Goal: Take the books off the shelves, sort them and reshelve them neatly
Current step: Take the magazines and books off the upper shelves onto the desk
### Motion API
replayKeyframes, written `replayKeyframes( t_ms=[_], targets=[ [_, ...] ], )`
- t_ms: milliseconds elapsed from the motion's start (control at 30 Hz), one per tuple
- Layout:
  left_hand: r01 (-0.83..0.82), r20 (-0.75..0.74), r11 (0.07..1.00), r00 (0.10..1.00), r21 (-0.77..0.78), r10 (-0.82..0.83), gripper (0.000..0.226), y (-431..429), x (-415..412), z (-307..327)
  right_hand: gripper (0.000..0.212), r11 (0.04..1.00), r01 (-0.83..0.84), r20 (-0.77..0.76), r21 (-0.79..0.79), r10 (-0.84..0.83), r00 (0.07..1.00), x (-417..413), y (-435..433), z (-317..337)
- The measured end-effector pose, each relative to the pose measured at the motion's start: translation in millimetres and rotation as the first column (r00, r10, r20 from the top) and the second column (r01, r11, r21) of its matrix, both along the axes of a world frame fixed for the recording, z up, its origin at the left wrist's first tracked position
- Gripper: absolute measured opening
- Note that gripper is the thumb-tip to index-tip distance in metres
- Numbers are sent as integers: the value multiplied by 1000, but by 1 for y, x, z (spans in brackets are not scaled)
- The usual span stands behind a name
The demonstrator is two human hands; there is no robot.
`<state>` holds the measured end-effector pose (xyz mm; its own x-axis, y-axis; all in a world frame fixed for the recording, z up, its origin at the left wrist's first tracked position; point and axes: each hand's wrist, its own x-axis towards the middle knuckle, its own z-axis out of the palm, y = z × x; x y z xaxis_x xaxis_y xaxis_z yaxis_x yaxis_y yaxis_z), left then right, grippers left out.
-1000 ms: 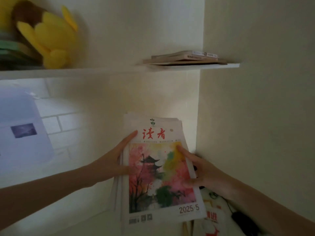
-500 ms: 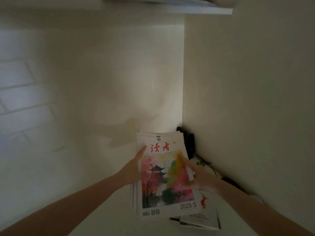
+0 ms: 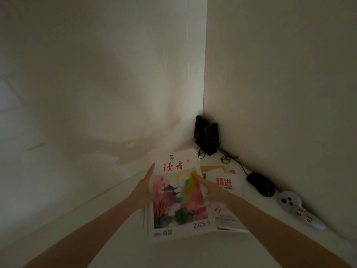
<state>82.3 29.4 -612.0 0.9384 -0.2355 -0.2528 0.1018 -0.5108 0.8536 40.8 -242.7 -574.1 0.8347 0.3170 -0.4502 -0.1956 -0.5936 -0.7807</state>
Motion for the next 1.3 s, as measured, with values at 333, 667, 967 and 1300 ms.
replayKeyframes(
  t_ms=[333,667,967,1300],
  targets=[
    [-140,-44,988,989,69,143,106,-26,-27,3,98,998,49,-95,-45,-53,994,12,17,-46],
    [-201,-109,973,971,116,214,107,-14,-40,-16,93,990,120,-161,-80,-132,978,7,37,-60],
    [-246,-215,968,949,-56,229,105,-5,-63,-33,86,983,166,-107,-74,-173,979,-9,47,-69],
    [-185,-260,968,956,-171,137,99,6,-70,-11,47,918,234,193,-321,-178,965,-22,57,-51]
  ],
)
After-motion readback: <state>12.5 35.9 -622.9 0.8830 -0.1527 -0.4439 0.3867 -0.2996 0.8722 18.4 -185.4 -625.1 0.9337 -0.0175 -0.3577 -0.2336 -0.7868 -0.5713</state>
